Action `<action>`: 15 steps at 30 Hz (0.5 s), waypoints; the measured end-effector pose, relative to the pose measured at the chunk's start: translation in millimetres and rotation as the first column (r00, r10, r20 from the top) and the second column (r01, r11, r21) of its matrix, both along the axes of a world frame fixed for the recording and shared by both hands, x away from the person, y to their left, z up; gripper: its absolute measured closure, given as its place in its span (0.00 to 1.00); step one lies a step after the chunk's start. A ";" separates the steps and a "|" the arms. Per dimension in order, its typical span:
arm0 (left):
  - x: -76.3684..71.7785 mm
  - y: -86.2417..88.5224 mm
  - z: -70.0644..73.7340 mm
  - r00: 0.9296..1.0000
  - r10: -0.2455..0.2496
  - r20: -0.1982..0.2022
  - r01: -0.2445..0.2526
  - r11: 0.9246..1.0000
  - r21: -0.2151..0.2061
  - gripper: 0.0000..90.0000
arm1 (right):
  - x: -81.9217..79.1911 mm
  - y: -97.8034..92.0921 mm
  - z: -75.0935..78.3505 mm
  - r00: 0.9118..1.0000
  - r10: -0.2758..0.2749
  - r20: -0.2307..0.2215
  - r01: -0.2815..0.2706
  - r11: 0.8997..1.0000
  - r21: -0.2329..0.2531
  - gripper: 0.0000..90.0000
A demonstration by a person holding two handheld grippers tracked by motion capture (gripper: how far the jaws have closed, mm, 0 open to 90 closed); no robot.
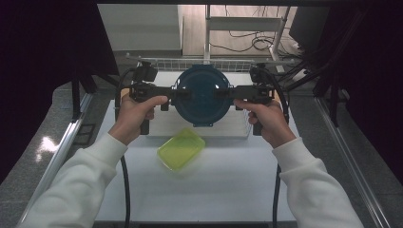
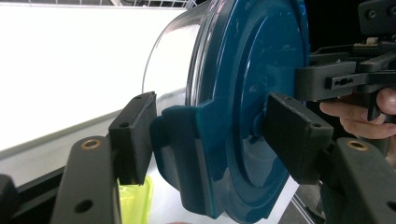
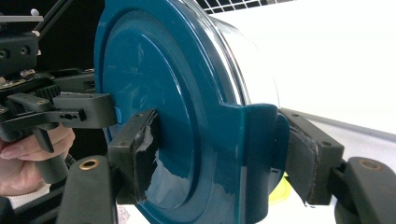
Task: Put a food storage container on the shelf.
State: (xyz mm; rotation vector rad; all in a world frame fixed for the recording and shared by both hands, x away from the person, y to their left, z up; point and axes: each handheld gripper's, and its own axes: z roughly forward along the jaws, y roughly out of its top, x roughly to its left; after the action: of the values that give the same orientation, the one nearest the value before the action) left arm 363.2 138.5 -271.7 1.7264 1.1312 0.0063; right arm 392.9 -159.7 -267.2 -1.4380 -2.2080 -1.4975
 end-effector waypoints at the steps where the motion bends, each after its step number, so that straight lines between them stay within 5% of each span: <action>1: 2.2 1.0 0.3 1.000 -0.004 0.006 0.004 1.000 0.004 0.40 | 2.1 0.4 0.7 1.000 0.002 0.001 -0.002 1.000 -0.002 0.36; 15: 31.1 7.0 0.7 1.000 -0.012 -0.014 0.012 1.000 -0.003 0.40 | 29.2 6.5 3.1 1.000 0.000 -0.012 0.000 1.000 -0.008 0.36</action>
State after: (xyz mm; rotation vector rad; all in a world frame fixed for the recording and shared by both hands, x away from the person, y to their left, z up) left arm 394.3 145.5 -271.0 1.7328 1.1303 -0.0152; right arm 422.1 -153.2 -264.2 -1.4460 -2.2096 -1.4780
